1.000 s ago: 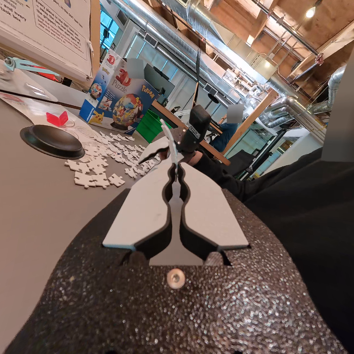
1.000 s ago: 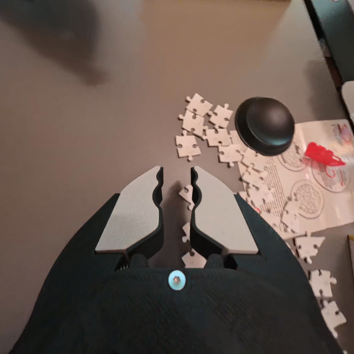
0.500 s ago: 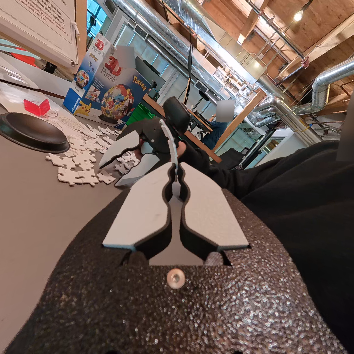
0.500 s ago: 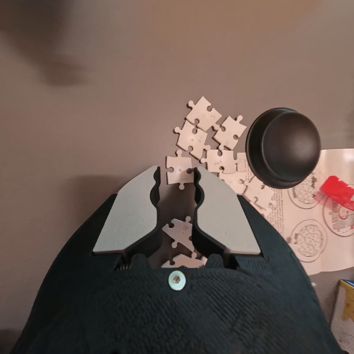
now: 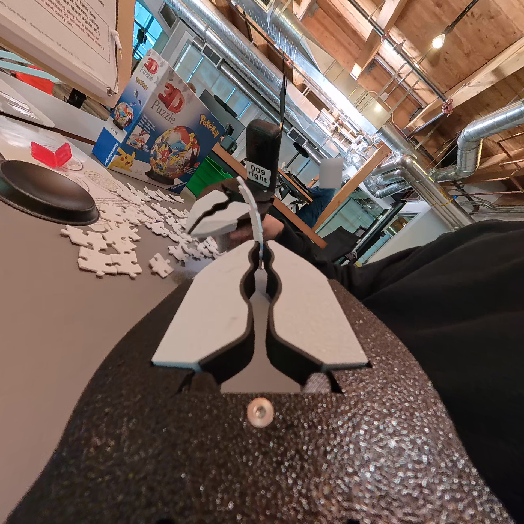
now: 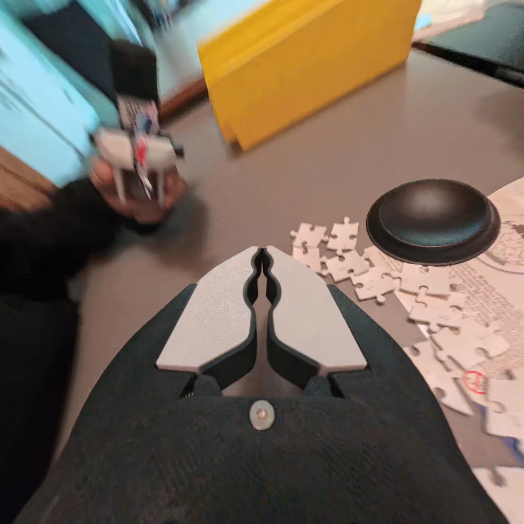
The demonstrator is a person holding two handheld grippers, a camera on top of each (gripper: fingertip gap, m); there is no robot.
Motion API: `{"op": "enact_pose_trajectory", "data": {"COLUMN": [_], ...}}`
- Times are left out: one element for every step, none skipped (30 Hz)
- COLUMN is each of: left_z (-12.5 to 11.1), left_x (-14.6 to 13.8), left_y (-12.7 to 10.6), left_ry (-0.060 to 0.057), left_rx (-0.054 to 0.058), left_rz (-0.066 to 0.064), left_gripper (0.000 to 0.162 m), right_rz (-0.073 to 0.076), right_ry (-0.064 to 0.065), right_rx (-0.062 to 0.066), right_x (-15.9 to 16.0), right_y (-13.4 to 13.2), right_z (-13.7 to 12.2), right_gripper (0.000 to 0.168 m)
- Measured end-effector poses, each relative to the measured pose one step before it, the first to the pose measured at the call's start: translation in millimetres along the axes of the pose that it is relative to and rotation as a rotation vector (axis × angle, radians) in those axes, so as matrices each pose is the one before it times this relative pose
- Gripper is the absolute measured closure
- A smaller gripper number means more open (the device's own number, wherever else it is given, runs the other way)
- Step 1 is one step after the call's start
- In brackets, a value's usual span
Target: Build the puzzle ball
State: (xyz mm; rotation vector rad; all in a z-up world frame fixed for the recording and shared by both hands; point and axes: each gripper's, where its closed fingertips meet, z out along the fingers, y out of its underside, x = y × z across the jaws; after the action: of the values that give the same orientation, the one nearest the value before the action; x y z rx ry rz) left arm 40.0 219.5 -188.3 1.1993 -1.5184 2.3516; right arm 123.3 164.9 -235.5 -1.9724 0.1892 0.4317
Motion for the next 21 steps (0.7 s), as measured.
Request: {"op": "enact_pose_trajectory", "data": {"left_z": [1.5, 1.41, 1.16, 0.92, 0.97, 1.02, 0.94, 0.91, 0.72, 0.78, 0.69, 0.61, 0.46, 0.23, -0.03, -0.33, -0.52, -0.62, -0.55, -0.35, -0.12], "left_x": [0.1, -0.59, -0.99, -0.87, -0.38, -0.1, -0.34, -0.68, -0.62, -0.16, 0.34, 0.5, 0.49, 0.9, 1.11, 0.96, 0.66, 0.53, 0.32, 0.19, 0.21], "left_y": [0.3, 0.97, 1.17, 1.28, 1.09, 0.67, 0.03, -0.49, -0.59, -0.19, 0.34, 0.59, 0.88, 1.04, 0.9, 0.48, 0.31, 0.1, -0.09, -0.21, -0.14], "left_ry": [0.0017, -0.0027, -0.0051, -0.0025, 0.0025, 0.0058, 0.005, 0.0017, 0.0004, 0.0028, 0.0042, 0.0021, 0.0006, 0.0013, 0.0016, 0.0, -0.001, 0.0002, 0.0021, 0.0033, 0.0035], "left_rx": [0.0004, -0.0047, -0.0073, -0.007, -0.0057, -0.0031, 0.0008, 0.0037, 0.004, 0.0019, -0.001, -0.0032, -0.0054, -0.0071, -0.0068, -0.0044, -0.0021, -0.0008, 0.0006, 0.002, 0.0024], "left_rz": [-0.0011, -0.0005, 0.0011, 0.0016, -0.0026, -0.0076, -0.0084, -0.0069, -0.0058, -0.0046, -0.0032, -0.0018, -0.0003, 0.0009, 0.0025, 0.0038, 0.0032, 0.0012, -0.0007, -0.0024, -0.0034], "left_gripper": [0.161, 0.161, 0.161, 0.161, 0.161, 0.161, 0.161, 0.161, 0.161, 0.161, 0.161, 0.161, 0.161, 0.161, 0.161, 0.161, 0.161, 0.161, 0.161, 0.161, 0.161], "right_rz": [0.0826, 0.0333, -0.056, -0.0929, -0.0881, -0.0948, -0.0915, -0.0813, -0.085, -0.0881, -0.0811, -0.0696, -0.0614, -0.0678, -0.0707, -0.0671, -0.0524, -0.0238, 0.0001, 0.001, -0.0014], "right_ry": [-0.0043, 0.0346, 0.0103, 0.0059, 0.0381, 0.0395, 0.0338, 0.0183, -0.013, -0.0138, -0.0007, -0.0055, -0.0097, -0.0074, 0.0027, -0.0046, -0.0164, -0.0259, -0.0354, -0.033, -0.029], "right_rx": [0.0745, 0.0279, -0.0043, -0.0358, -0.0657, -0.0788, -0.0673, -0.0517, -0.0493, -0.052, -0.0552, -0.0534, -0.048, -0.0452, -0.0472, -0.0475, -0.0453, -0.0267, 0.019, 0.0214, 0.0096], "right_x": [1.95, 5.59, -0.73, -3.58, 0.36, 0.82, 0.07, -1.66, -5.01, -3.8, -0.75, -0.12, 0.21, 0.98, 2.42, 1.42, 0.23, -0.66, -1.5, -1.35, -1.31], "right_y": [-7.79, -2.89, 0.53, 4.6, 7.51, 7.95, 5.91, 3.59, 3.0, 4.01, 4.68, 4.47, 3.79, 3.64, 4.62, 5.82, 6.73, 4.36, -2.02, -2.23, -0.15], "right_z": [-6.59, -5.89, -3.77, -1.07, 1.13, 2.69, 3.65, 4.32, 4.7, 4.91, 4.92, 4.55, 3.61, 2.32, 1.67, 2.35, 3.21, 2.91, 1.2, 0.85, 0.54], "right_gripper": [0.168, 0.168, 0.165, 0.163, 0.16, 0.157, 0.154, 0.151, 0.148, 0.143, 0.137, 0.133, 0.131, 0.131, 0.13, 0.129, 0.128, 0.131, 0.134, 0.133, 0.135]}}
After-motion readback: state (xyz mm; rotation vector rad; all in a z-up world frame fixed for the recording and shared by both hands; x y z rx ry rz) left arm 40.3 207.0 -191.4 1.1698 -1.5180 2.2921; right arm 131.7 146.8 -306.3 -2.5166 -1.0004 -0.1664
